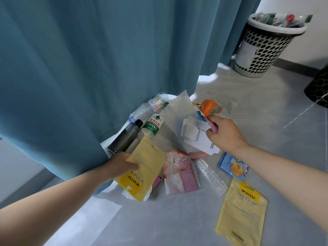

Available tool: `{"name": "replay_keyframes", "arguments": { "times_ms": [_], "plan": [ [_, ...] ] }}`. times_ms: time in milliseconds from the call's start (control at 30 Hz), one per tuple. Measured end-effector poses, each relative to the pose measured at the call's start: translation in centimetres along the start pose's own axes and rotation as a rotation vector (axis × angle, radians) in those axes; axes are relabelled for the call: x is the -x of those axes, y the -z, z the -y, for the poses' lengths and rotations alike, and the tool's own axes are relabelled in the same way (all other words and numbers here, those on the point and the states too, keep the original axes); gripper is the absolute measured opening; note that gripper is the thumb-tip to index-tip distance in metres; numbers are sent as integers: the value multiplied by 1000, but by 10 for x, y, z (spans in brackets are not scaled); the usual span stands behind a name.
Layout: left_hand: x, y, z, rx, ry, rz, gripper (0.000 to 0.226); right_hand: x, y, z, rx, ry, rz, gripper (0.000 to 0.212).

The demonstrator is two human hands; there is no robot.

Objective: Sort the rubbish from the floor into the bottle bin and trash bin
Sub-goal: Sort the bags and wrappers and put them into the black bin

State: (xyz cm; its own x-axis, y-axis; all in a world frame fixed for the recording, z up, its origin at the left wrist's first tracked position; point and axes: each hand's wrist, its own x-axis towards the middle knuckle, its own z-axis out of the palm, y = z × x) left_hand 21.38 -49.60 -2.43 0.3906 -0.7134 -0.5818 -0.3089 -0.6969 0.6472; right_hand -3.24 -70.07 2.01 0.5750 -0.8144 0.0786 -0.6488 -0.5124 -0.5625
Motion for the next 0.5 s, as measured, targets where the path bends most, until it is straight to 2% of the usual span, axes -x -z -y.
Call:
{"name": "replay_keyframes", "arguments": {
  "times_ms": [167, 367, 500],
  "plan": [
    [-1, -28, 6, -177, 88, 15, 19, 0, -1, -4, 9, -12, 8, 30],
    [-7, -45, 17, -351, 150, -2, 76, -1, -2, -10, 9, -41, 8, 31],
    [-10, -58, 20, -393, 112, -59, 99, 1, -3, -15, 9, -39, 19, 37]
  ]
}}
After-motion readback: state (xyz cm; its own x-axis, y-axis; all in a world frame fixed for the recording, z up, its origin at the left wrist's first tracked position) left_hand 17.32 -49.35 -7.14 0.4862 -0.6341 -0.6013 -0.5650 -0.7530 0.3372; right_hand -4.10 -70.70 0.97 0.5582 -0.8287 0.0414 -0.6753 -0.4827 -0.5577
